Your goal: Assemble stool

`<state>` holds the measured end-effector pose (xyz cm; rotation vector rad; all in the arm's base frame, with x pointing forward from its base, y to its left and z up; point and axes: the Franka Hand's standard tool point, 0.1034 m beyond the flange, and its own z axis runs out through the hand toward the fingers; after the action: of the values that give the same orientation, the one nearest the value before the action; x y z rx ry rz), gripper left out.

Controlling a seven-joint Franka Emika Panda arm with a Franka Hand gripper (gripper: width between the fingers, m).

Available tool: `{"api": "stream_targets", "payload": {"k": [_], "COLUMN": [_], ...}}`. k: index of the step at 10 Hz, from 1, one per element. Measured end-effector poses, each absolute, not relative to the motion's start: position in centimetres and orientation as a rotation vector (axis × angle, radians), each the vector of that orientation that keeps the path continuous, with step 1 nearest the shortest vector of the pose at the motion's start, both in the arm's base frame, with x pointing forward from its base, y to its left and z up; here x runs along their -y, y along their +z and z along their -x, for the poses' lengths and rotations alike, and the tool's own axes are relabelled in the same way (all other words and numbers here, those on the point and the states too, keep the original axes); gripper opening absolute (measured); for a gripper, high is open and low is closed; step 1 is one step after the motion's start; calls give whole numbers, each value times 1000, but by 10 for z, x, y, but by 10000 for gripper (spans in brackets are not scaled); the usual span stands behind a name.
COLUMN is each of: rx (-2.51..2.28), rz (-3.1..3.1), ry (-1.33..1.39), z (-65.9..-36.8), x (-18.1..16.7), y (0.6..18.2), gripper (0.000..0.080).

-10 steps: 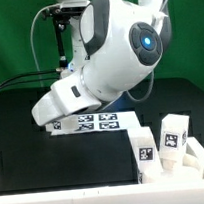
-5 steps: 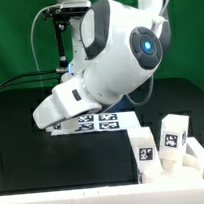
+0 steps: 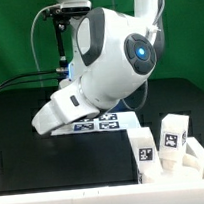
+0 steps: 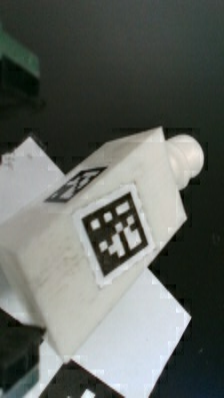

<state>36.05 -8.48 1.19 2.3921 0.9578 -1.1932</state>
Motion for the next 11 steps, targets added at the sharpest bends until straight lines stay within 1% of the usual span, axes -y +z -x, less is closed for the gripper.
{"api": "stream_targets", "payload": {"k": [2,3,4,5,6,7,8,10,11], "rx": [-958,-958,-958,-958,-940,-888,-786,-804,-860], "rz": [-2392,-2392,-2392,-2392,-2390,-2403,-2419,-2416,-2397], "ry": [-1193,-1193,-1193,-1193,-1190,-1159,-1130,-1141,-1153], "z": [-360,-360,-360,-361,-365,-373,-374,-372,-371], "x": [85,85,85,85,83,79,79,80,82], "y": [12,12,12,12,16,21,25,23,25], "gripper": [248,248,77,24,24,5,2,1,1]}}
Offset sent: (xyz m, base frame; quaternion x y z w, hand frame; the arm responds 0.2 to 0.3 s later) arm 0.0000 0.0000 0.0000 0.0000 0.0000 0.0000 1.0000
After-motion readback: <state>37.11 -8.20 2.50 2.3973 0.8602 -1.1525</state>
